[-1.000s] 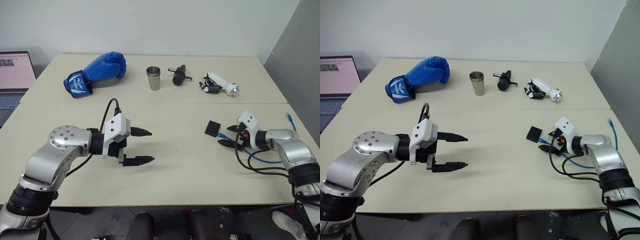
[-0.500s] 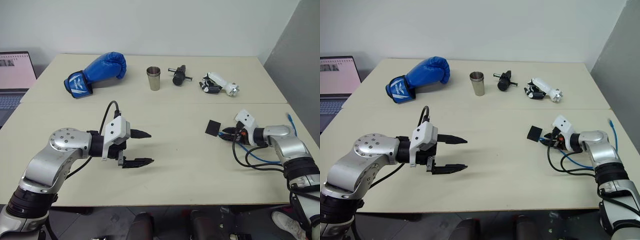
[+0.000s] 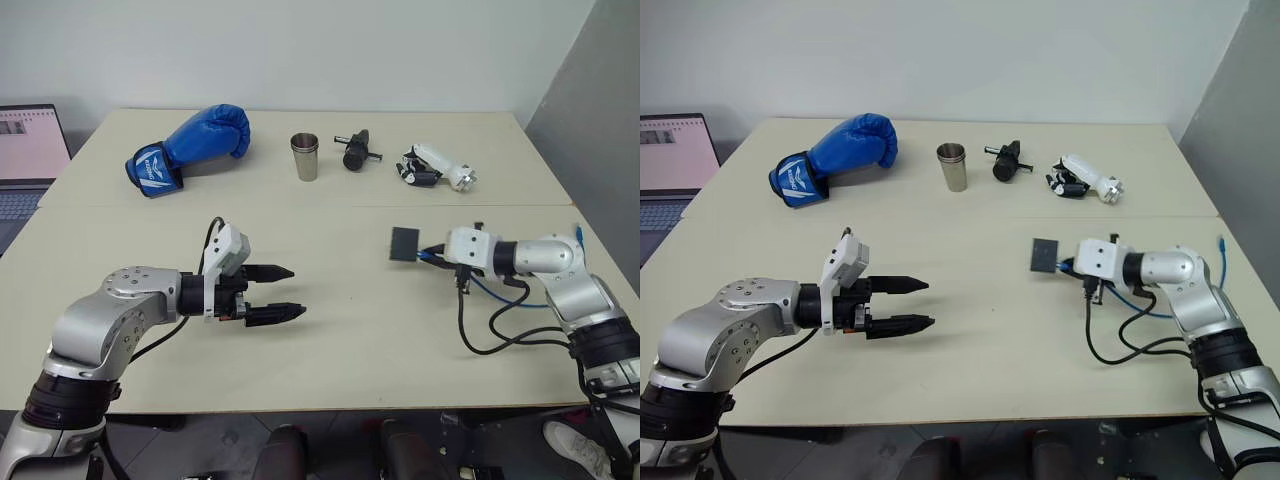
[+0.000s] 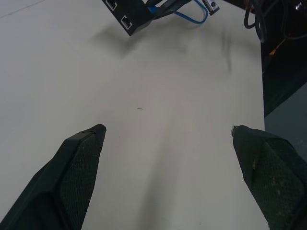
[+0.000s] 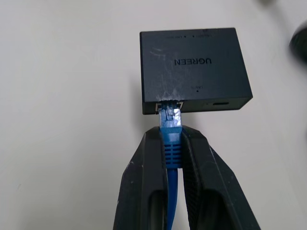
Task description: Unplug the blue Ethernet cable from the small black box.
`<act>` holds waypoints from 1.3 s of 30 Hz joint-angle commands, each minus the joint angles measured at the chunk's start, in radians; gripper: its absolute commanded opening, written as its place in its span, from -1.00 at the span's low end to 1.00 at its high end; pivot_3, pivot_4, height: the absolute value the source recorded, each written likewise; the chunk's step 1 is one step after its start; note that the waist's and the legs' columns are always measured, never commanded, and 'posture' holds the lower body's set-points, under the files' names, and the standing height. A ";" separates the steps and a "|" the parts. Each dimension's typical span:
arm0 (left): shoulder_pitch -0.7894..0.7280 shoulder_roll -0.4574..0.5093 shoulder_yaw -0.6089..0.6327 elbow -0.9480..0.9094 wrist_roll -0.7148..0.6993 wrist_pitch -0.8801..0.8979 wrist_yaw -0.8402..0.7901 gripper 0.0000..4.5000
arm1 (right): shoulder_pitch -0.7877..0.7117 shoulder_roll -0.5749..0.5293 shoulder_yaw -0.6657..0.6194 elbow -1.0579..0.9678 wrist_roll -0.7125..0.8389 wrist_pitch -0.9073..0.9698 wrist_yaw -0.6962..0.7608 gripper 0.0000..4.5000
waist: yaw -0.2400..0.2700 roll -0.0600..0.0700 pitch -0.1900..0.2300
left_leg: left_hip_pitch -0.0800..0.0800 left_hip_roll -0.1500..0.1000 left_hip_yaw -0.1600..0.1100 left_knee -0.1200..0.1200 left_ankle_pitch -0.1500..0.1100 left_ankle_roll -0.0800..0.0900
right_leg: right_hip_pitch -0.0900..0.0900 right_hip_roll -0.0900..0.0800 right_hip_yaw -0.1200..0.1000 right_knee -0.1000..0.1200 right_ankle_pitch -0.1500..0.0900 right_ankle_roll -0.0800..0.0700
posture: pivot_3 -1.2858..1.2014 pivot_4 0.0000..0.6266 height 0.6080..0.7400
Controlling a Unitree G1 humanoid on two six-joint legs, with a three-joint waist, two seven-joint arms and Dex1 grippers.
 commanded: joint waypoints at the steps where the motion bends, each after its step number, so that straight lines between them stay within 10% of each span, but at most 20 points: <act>1: -0.075 -0.044 0.067 0.045 -0.109 0.107 0.036 1.00 | -0.066 0.048 0.018 -0.070 -0.035 -0.100 -0.041 -0.94 | 0.001 0.000 0.000 | 0.000 0.000 0.000 0.000 0.000 0.000 | 0.000 0.000 0.000 0.000 0.000 0.000 | 0.03 -0.52 1.00; 33: -0.198 -0.230 0.213 0.176 -0.392 0.340 0.247 1.00 | -0.168 0.185 0.102 -0.184 -0.106 -0.154 -0.081 -0.94 | 0.003 0.000 0.000 | 0.001 -0.001 -0.007 0.001 0.000 0.000 | 0.000 -0.002 -0.001 0.004 0.000 -0.001 | 0.03 -0.52 1.00; 39: -0.199 -0.221 0.174 0.180 -0.364 0.329 0.212 0.52 | -0.172 0.190 0.106 -0.201 -0.106 -0.147 -0.078 -0.94 | 0.003 0.000 0.000 | 0.000 -0.002 -0.007 0.001 0.000 0.000 | 0.000 -0.002 -0.001 0.004 0.000 -0.001 | 0.03 -0.52 1.00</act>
